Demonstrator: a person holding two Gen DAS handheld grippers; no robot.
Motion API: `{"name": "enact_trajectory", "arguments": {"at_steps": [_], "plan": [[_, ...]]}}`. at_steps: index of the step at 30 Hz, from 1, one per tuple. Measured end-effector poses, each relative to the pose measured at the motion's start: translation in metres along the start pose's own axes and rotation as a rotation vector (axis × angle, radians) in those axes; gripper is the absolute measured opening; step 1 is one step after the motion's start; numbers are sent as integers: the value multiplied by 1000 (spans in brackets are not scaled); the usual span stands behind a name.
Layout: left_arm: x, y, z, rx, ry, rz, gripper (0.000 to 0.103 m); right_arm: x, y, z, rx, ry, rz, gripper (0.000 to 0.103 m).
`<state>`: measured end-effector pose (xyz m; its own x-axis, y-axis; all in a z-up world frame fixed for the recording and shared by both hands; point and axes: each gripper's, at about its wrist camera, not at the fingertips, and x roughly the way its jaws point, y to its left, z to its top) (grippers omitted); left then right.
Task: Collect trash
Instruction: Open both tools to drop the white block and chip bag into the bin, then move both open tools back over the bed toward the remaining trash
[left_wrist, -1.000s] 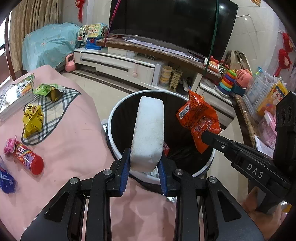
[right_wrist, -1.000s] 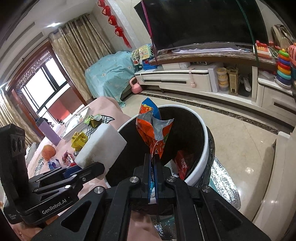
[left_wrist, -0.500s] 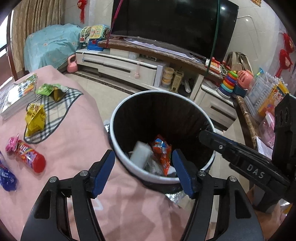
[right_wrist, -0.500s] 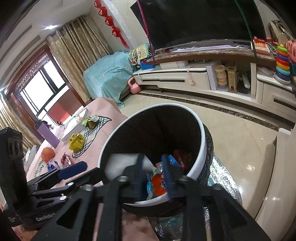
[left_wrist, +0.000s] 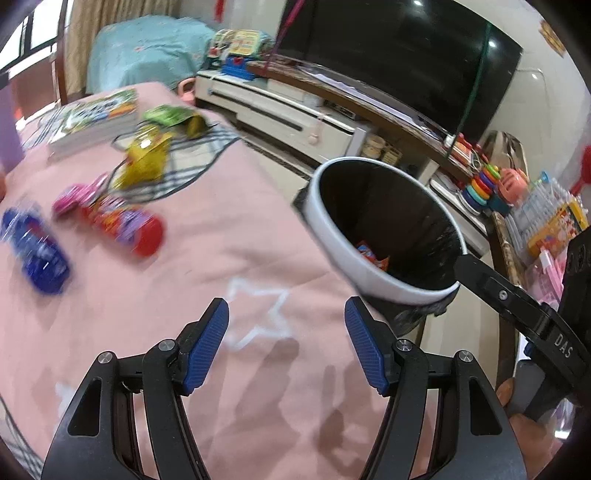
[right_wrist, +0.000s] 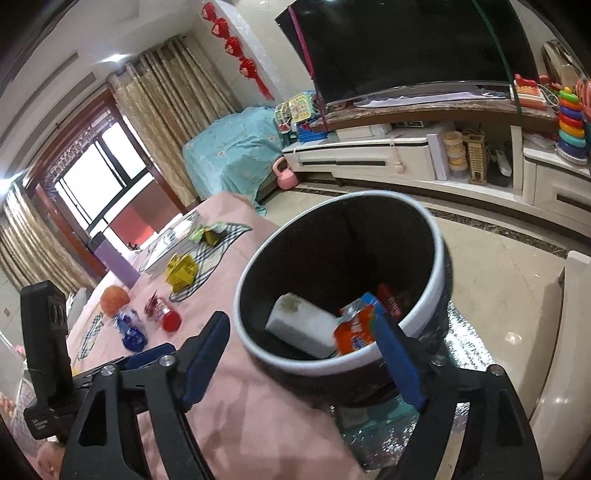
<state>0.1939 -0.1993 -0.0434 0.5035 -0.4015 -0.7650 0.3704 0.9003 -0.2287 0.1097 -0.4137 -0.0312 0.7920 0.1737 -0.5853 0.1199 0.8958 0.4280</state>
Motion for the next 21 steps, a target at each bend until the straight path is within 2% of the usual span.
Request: {"name": "enact_trajectory", "arguments": {"at_steps": [13, 21], "plan": [[-39, 74, -37, -160, -27, 56, 67, 8, 51, -26, -73, 43, 60, 89], [-51, 109, -53, -237, -34, 99, 67, 19, 81, -40, -124, 84, 87, 90]]}}
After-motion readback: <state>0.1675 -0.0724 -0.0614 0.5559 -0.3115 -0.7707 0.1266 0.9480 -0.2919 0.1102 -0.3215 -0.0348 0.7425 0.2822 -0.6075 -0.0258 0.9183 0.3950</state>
